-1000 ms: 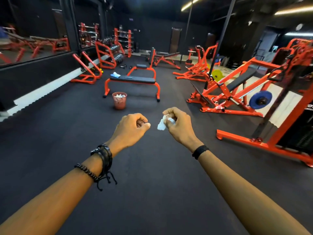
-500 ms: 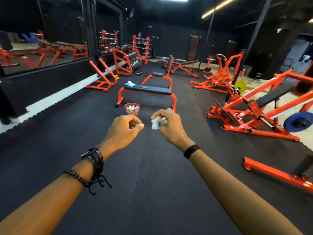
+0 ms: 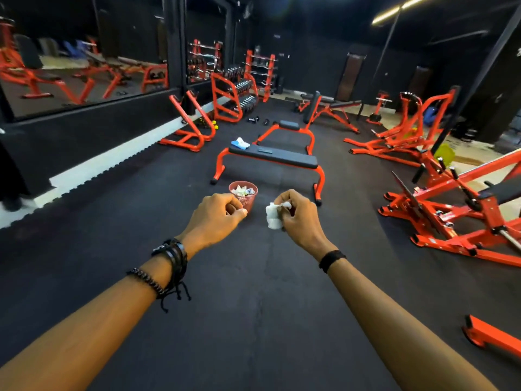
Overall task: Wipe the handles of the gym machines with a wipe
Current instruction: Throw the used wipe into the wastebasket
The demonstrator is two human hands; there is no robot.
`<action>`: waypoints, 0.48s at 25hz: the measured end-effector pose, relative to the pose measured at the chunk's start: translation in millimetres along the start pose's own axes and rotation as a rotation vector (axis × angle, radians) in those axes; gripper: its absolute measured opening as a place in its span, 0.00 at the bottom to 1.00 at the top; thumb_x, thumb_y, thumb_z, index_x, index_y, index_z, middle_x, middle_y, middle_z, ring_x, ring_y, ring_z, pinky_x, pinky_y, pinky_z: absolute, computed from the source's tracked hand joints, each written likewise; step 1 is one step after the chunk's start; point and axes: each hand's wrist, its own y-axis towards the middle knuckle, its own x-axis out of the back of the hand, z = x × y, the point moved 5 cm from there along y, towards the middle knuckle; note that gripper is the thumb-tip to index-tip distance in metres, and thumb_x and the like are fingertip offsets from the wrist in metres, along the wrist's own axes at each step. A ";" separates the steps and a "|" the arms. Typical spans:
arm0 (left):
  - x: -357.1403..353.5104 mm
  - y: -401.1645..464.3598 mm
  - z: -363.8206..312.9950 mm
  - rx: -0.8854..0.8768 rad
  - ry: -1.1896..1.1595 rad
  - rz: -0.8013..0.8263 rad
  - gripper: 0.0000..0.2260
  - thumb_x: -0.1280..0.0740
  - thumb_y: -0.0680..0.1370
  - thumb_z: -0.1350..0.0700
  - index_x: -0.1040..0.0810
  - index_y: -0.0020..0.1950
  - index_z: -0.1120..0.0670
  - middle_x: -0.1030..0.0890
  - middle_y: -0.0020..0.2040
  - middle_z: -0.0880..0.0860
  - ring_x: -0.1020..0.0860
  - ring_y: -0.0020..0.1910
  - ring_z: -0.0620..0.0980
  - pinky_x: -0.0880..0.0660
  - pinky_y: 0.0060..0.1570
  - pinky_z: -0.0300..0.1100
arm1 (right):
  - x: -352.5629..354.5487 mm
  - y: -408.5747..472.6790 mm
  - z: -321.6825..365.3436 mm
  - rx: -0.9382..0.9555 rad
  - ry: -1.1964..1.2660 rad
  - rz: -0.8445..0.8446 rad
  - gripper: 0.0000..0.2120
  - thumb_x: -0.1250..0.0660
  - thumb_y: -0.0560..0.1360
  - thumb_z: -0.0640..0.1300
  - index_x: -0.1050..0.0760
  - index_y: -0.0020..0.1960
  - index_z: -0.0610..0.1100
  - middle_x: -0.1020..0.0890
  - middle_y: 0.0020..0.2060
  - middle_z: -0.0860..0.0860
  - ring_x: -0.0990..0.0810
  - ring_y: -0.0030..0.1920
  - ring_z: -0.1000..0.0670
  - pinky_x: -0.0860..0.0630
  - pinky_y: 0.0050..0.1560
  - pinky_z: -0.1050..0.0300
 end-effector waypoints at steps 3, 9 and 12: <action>-11.3 73.1 27.8 -0.007 -0.022 0.040 0.04 0.30 0.73 0.47 0.19 0.42 0.47 0.17 0.39 0.44 0.19 0.40 0.45 0.20 0.48 0.51 | -31.1 60.8 -28.7 -0.099 0.097 0.008 0.12 0.43 0.73 0.25 0.24 0.43 0.38 0.15 0.42 0.43 0.14 0.39 0.49 0.19 0.32 0.56; -44.3 218.6 105.5 0.010 -0.016 0.089 0.05 0.28 0.73 0.48 0.18 0.42 0.48 0.17 0.39 0.45 0.18 0.40 0.45 0.20 0.49 0.51 | -89.6 185.8 -120.5 -0.053 0.073 -0.090 0.14 0.37 0.69 0.33 0.18 0.42 0.48 0.14 0.46 0.49 0.15 0.50 0.49 0.17 0.46 0.44; -49.1 318.7 126.1 -0.035 0.008 0.078 0.04 0.27 0.73 0.49 0.17 0.43 0.49 0.17 0.39 0.45 0.18 0.41 0.45 0.20 0.50 0.51 | -104.6 276.4 -158.0 -0.044 0.116 -0.122 0.10 0.33 0.70 0.39 0.18 0.42 0.53 0.14 0.48 0.51 0.15 0.51 0.51 0.18 0.49 0.43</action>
